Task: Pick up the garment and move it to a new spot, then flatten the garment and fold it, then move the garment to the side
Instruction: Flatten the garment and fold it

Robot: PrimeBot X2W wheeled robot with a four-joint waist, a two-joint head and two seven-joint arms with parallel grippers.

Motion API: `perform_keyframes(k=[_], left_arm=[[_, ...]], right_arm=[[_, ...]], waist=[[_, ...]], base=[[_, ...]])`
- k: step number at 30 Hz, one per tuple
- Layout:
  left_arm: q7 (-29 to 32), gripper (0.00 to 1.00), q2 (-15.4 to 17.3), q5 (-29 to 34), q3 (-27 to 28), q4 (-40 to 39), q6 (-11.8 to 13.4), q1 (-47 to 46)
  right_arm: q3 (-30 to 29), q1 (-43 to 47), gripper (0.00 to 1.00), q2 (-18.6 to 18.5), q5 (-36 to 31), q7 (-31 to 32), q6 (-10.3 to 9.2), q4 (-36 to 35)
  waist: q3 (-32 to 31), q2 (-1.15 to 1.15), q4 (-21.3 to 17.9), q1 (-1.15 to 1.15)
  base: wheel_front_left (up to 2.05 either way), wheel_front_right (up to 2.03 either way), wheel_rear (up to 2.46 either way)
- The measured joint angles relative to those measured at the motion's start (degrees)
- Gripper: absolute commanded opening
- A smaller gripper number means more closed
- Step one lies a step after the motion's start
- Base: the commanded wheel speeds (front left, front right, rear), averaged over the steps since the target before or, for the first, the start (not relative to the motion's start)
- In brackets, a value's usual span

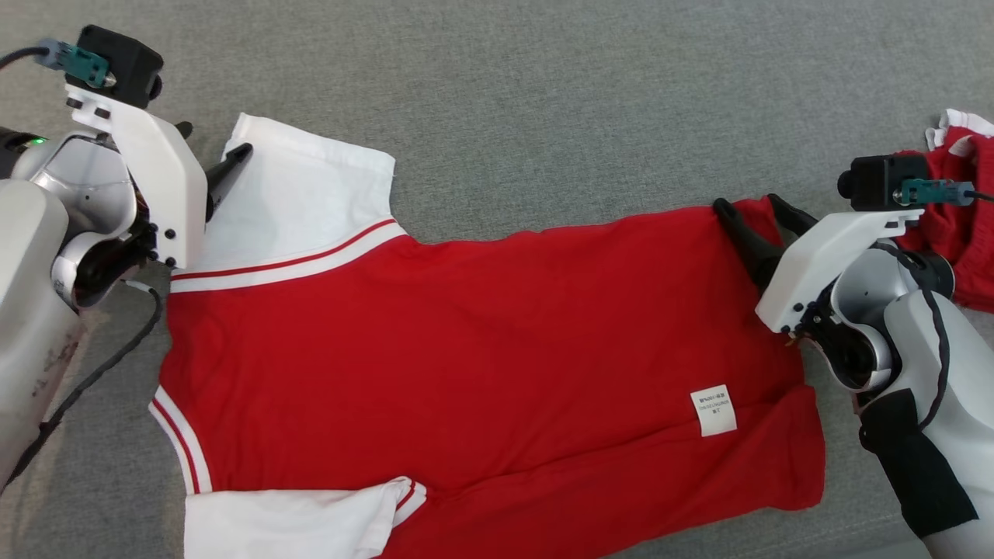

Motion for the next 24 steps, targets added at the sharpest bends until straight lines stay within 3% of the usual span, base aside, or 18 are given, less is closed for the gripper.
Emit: perform_keyframes(k=[15, 21, 22, 24], left_arm=[[-1.5, 1.00, 2.7, -10.2, -10.1, 7.4, -0.1, -6.4], [-2.1, 1.00, 3.0, -13.4, -13.1, 8.2, -0.1, -7.9], [-2.0, 1.00, 3.2, -14.0, -13.5, 8.3, -0.1, -8.2], [-1.8, 0.93, 3.4, -14.5, -14.0, 8.3, -0.1, -8.5]], right_arm=[[8.3, -2.9, 1.00, -0.8, 4.3, -2.6, 0.00, -0.5], [9.5, -3.1, 0.62, -1.2, 4.8, -2.7, 0.00, -0.9], [9.6, -3.2, 0.52, -1.1, 4.9, -2.7, 0.00, -1.1], [9.7, -3.2, 0.40, -1.1, 5.0, -2.7, 0.00, -1.4]], waist=[[2.3, 0.00, -4.2, 0.00], [2.4, 0.00, -4.3, 0.00], [2.5, 0.00, -4.4, 0.00], [2.7, 0.00, -4.4, 0.00]], base=[[0.00, 0.00, 0.00], [0.00, 0.00, 0.00], [0.00, 0.00, 0.00], [0.00, 0.00, 0.00]])
